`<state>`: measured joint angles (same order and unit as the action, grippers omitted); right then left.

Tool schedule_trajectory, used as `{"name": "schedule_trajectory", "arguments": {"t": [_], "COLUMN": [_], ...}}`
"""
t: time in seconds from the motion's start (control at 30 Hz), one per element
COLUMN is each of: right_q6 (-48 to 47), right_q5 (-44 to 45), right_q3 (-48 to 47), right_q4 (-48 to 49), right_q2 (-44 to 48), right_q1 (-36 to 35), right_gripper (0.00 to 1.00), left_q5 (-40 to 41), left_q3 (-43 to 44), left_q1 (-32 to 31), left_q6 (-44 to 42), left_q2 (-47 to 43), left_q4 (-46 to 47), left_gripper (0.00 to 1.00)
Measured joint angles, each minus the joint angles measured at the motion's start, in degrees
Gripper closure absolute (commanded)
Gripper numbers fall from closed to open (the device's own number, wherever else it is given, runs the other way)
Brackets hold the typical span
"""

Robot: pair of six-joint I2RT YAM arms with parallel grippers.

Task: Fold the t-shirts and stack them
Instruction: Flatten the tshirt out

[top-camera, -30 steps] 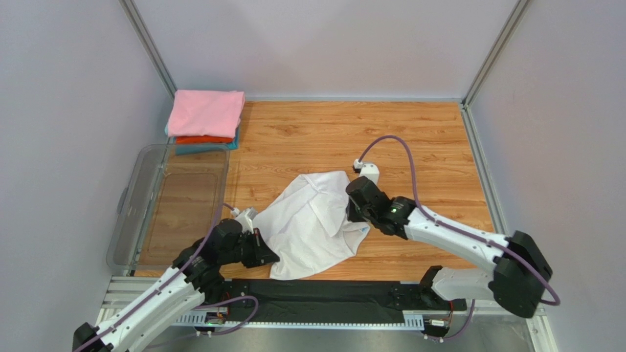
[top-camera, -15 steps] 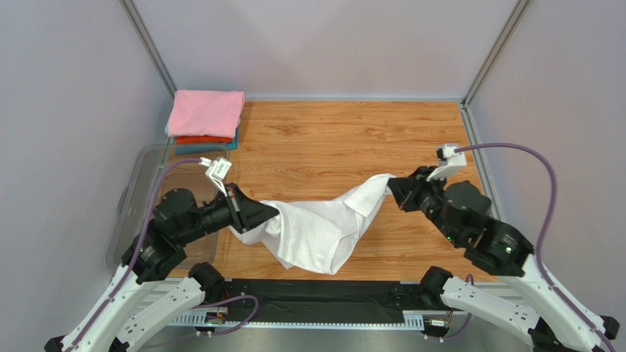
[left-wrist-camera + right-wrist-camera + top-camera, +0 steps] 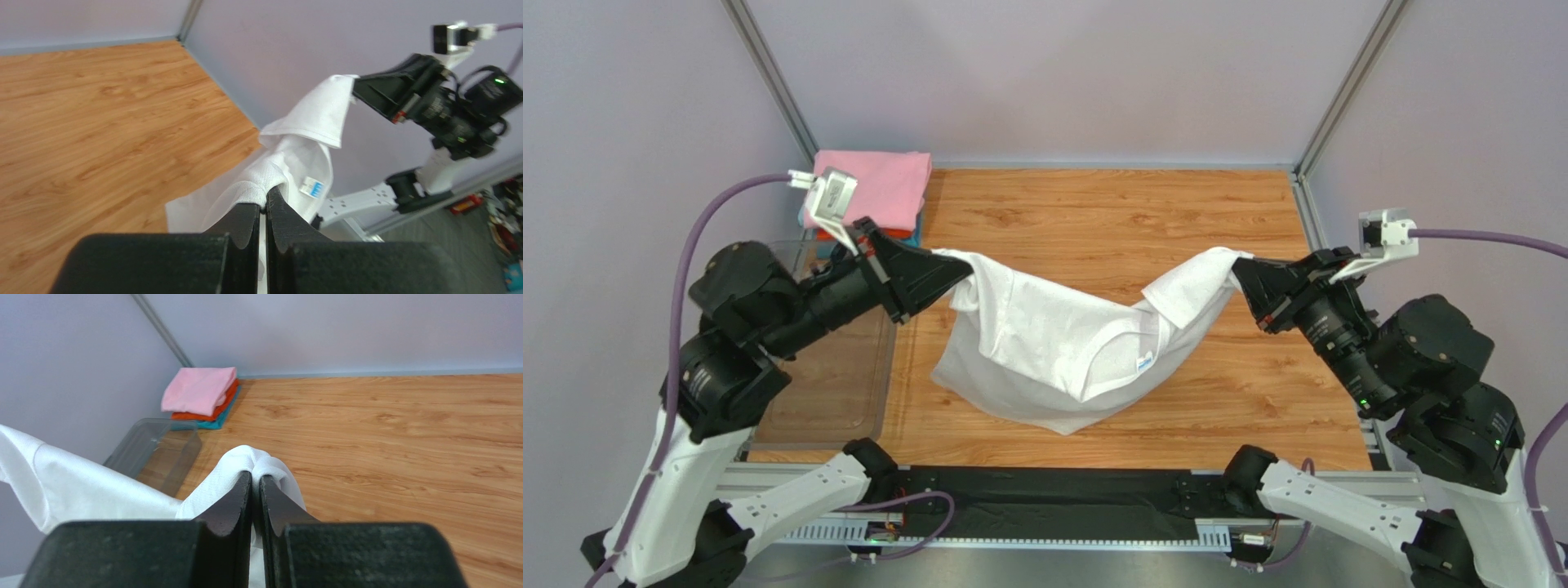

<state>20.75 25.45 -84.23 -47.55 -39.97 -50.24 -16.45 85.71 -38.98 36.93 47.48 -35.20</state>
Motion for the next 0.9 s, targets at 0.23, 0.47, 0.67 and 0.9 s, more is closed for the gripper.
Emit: {"name": "schedule_trajectory", "arguments": {"t": [0.23, 0.47, 0.67, 0.9], "right_q6": [-4.0, -6.3, -8.6, -8.2], "right_q5": [9.6, -3.7, -9.4, -7.5], "right_q3": [-1.3, -15.1, -37.6, -22.6], "right_q4": [-0.2, 1.3, 2.9, 8.1], "right_q2": [-12.6, -38.3, -49.2, -31.0], "right_q1": [5.6, 26.3, 28.1, 29.5], "right_gripper": [0.96, 0.99, 0.95, 0.89], "left_q5": [3.4, -12.6, -25.1, -30.4], "left_q3": [3.4, 25.8, 56.4, 28.9], "left_q1": [6.1, 23.5, 25.4, 26.0], "left_q6": [-3.8, -1.7, 5.9, 6.8], "left_q2": [16.1, 45.8, 63.2, 42.8], "left_q4": [-3.2, -4.8, -1.3, 7.2], "left_gripper": [1.0, 1.0, 1.0, 1.0]}}
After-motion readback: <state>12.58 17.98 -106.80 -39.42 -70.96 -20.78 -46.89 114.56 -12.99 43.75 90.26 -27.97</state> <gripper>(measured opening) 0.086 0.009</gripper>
